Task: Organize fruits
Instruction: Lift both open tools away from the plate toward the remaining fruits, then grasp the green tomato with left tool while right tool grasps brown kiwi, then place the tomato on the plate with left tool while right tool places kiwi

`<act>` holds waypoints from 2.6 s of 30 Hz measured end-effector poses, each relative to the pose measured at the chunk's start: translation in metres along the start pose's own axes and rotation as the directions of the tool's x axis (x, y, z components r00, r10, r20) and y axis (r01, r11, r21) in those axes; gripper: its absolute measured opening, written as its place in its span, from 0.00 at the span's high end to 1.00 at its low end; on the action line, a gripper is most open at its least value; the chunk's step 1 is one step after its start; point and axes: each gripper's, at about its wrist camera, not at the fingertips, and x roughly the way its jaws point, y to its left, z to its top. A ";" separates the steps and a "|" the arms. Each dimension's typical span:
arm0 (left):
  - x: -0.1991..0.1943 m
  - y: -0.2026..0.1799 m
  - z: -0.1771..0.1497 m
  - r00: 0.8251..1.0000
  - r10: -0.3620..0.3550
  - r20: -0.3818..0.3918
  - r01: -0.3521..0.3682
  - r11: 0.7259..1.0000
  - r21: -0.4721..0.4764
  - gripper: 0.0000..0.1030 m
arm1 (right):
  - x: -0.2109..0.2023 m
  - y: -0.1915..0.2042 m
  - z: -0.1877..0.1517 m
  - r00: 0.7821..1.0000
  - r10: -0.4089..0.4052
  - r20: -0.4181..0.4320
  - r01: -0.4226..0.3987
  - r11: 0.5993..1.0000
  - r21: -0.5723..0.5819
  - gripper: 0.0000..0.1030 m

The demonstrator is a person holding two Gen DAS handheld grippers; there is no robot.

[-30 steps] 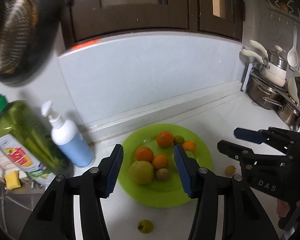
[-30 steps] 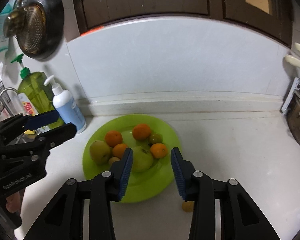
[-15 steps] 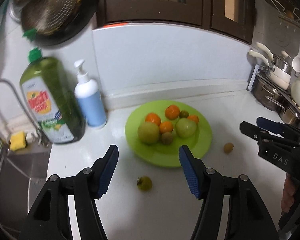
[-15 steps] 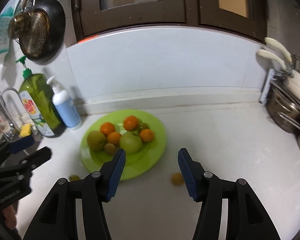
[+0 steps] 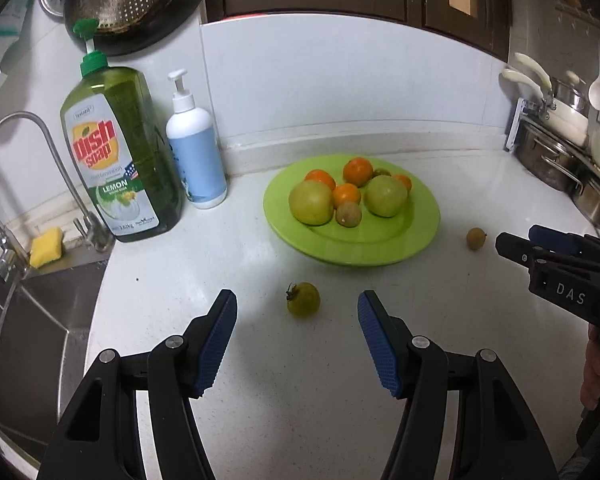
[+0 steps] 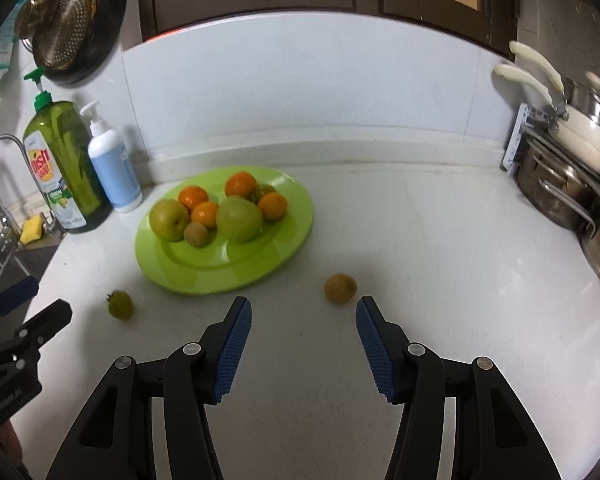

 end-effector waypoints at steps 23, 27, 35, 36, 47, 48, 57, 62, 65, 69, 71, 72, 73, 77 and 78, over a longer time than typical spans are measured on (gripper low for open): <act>0.066 0.001 -0.003 0.994 0.003 -0.110 -0.010 0.998 -0.064 0.57 | 0.069 -0.019 0.001 0.997 -0.035 -0.073 0.039 0.998 0.046 0.46; 0.072 -0.001 -0.004 0.992 -0.004 -0.128 -0.005 0.997 -0.071 0.61 | 0.080 -0.022 0.003 0.995 -0.040 -0.091 0.045 0.998 0.052 0.47; 0.080 -0.002 -0.003 0.990 -0.021 -0.141 0.008 0.996 -0.087 0.65 | 0.092 -0.024 0.004 0.994 -0.041 -0.099 0.048 0.997 0.063 0.59; 0.081 -0.002 -0.003 0.990 -0.023 -0.141 0.010 0.996 -0.088 0.66 | 0.093 -0.024 0.004 0.994 -0.041 -0.099 0.047 0.997 0.061 0.60; 0.084 -0.002 -0.002 0.989 -0.026 -0.146 0.014 0.996 -0.086 0.72 | 0.094 -0.023 0.006 0.994 -0.046 -0.097 0.050 0.998 0.037 0.72; 0.083 -0.001 -0.002 0.989 -0.030 -0.145 0.017 0.996 -0.089 0.72 | 0.092 -0.022 0.006 0.995 -0.046 -0.093 0.049 0.998 0.033 0.72; 0.067 -0.003 0.004 0.993 -0.049 -0.103 0.041 0.996 -0.073 0.72 | 0.077 -0.016 0.003 0.997 -0.016 -0.081 0.017 1.000 0.018 0.72; 0.055 -0.005 0.008 0.995 -0.060 -0.077 0.055 0.997 -0.057 0.72 | 0.067 -0.014 0.003 0.997 0.000 -0.071 0.001 1.000 0.015 0.72; 0.048 -0.007 0.012 0.996 -0.067 -0.059 0.065 0.997 -0.043 0.72 | 0.060 -0.011 0.006 0.998 0.015 -0.058 -0.014 1.000 0.011 0.72; 0.040 -0.011 0.017 0.995 -0.087 -0.040 0.086 0.996 -0.025 0.72 | 0.051 -0.006 0.009 0.998 0.045 -0.041 -0.045 0.999 0.000 0.72; 0.038 -0.011 0.020 0.995 -0.098 -0.033 0.098 0.995 -0.022 0.72 | 0.047 -0.004 0.012 0.997 0.067 -0.035 -0.067 0.998 -0.007 0.72; 0.037 -0.011 0.022 0.994 -0.103 -0.029 0.103 0.994 -0.021 0.72 | 0.046 -0.002 0.013 0.997 0.075 -0.032 -0.075 0.997 -0.010 0.72; 0.036 -0.011 0.025 0.994 -0.108 -0.024 0.107 0.994 -0.018 0.72 | 0.045 0.000 0.014 0.996 0.084 -0.030 -0.084 0.996 -0.018 0.72; 0.038 -0.013 0.035 0.992 -0.128 -0.010 0.128 0.992 0.009 0.72 | 0.045 0.012 0.021 0.993 0.115 -0.028 -0.116 0.992 -0.055 0.72; 0.039 -0.013 0.037 0.991 -0.132 -0.009 0.132 0.991 0.016 0.72 | 0.046 0.015 0.022 0.992 0.123 -0.030 -0.124 0.990 -0.062 0.72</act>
